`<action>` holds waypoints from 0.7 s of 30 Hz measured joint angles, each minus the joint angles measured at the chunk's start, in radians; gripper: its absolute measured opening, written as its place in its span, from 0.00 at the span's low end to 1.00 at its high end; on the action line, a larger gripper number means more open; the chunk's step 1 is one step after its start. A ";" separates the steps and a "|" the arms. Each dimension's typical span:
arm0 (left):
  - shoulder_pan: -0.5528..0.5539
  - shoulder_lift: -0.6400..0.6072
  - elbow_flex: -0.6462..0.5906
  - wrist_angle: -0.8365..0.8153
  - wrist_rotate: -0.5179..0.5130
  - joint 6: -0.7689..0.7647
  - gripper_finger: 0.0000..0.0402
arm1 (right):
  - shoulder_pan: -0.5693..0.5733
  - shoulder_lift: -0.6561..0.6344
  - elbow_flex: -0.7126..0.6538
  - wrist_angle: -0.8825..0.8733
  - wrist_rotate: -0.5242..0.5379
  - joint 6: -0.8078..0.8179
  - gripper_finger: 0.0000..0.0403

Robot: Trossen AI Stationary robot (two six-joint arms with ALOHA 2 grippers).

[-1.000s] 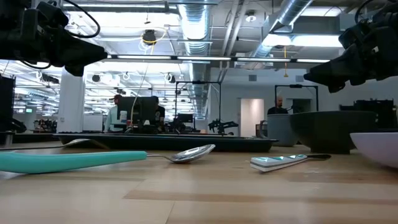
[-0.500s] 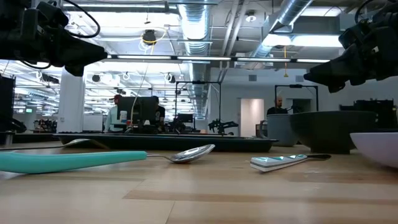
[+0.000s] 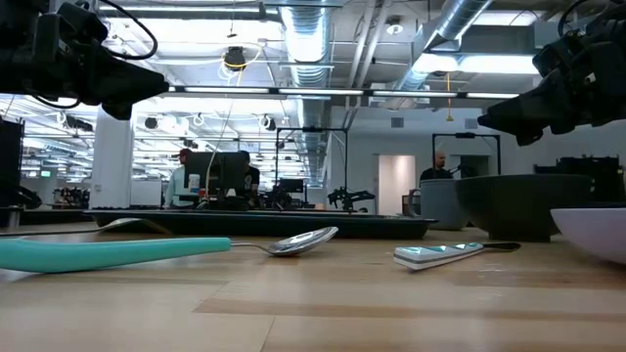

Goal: Set up tray

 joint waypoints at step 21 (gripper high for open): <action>0.000 0.000 0.000 0.000 0.000 -0.094 0.23 | 0.000 0.000 0.000 0.000 0.000 0.000 0.34</action>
